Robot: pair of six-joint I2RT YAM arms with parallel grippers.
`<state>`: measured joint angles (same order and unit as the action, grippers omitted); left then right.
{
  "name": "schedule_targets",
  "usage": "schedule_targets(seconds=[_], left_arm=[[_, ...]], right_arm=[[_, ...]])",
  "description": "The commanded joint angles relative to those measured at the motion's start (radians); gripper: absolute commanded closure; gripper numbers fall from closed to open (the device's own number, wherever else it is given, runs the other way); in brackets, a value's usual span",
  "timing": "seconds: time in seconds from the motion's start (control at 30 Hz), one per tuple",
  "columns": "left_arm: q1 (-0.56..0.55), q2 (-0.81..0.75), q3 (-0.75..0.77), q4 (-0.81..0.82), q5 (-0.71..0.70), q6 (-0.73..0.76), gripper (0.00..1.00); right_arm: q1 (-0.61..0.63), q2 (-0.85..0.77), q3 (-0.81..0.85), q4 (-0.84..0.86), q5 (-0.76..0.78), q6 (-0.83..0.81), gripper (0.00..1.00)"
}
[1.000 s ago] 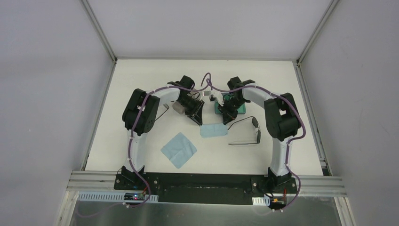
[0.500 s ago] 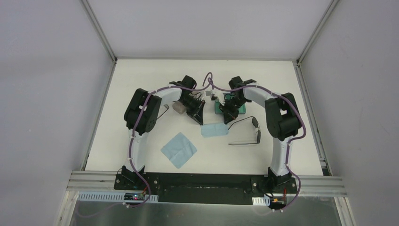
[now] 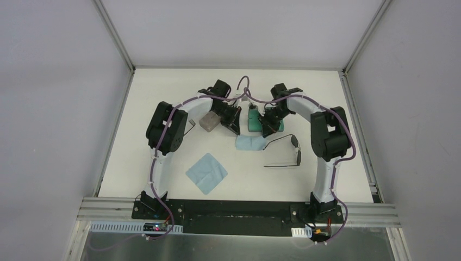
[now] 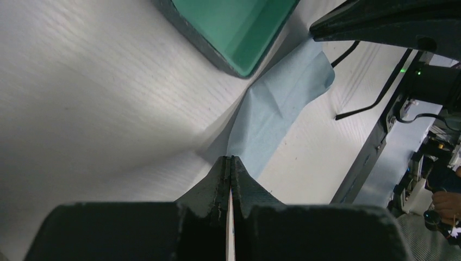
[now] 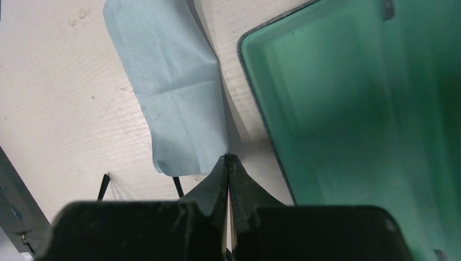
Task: Organize the sunglasses
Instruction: Pick up the glasses cleaning cloth from the center of the board, then place the glasses cleaning cloth in the sunglasses case.
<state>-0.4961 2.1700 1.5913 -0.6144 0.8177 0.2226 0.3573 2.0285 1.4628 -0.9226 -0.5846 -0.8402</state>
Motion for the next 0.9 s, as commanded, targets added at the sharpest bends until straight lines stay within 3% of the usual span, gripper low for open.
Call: schedule_targets(seconds=[0.0,0.63,0.87], left_arm=[[-0.022,0.019,0.075,0.093,-0.036,-0.039,1.00],[-0.079,0.075,0.190,0.171,-0.130,-0.134,1.00],[-0.114,0.093,0.230,0.212,-0.230,-0.177,1.00]], right_arm=[[-0.021,-0.022,0.061,-0.022,0.002,-0.013,1.00],[-0.120,0.001,0.176,-0.108,0.067,-0.058,1.00],[-0.141,0.011,0.192,-0.092,0.112,-0.038,1.00]])
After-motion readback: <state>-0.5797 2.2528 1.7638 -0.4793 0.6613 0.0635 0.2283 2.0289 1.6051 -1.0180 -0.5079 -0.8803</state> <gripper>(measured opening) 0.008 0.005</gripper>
